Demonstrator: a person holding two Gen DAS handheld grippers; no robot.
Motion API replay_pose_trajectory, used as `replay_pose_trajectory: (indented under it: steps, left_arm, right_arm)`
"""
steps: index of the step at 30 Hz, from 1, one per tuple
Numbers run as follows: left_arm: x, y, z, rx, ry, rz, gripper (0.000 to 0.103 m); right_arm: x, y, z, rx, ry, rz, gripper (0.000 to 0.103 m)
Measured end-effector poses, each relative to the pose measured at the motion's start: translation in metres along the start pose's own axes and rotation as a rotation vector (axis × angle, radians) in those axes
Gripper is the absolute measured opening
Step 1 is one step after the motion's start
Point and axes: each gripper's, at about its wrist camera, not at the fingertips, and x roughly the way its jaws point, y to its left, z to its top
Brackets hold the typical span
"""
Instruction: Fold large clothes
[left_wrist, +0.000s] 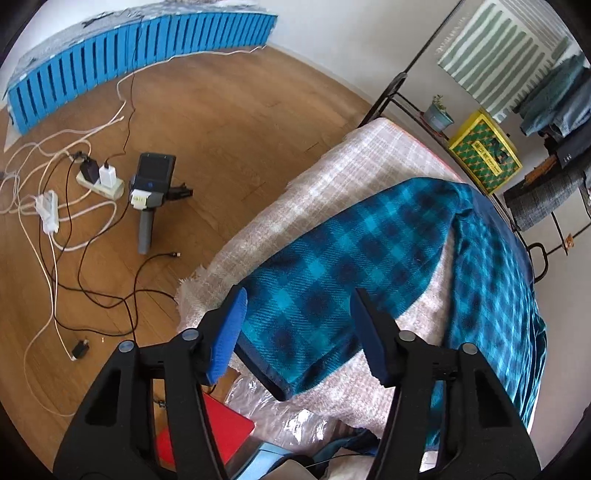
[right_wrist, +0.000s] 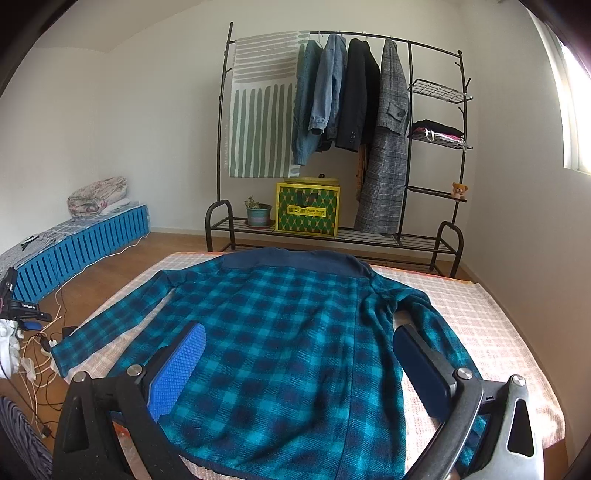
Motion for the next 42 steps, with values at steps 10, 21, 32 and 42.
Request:
replay_pose_trajectory:
  steps: [10,21,32,42]
  left_arm:
    - [0.065,0.043,0.004,-0.13,0.103,0.047,0.056]
    - [0.083,0.021,0.001,-0.072,0.116,0.022,0.007]
    - [0.016,-0.055,-0.008,-0.026,0.021,-0.358,0.003]
    - [-0.025,-0.175,-0.055,0.237,0.055,-0.553,0.003]
  right_arm:
    - [0.029,0.019,-0.001,0.001,0.052,0.066,0.102]
    - [0.047,0.02,-0.017,0.01,0.1,0.067,0.102]
    - [0.07,0.017,-0.023,0.008,0.186,0.118,0.089]
    - [0.091,0.026,-0.011,-0.022,0.248,0.093,0.082]
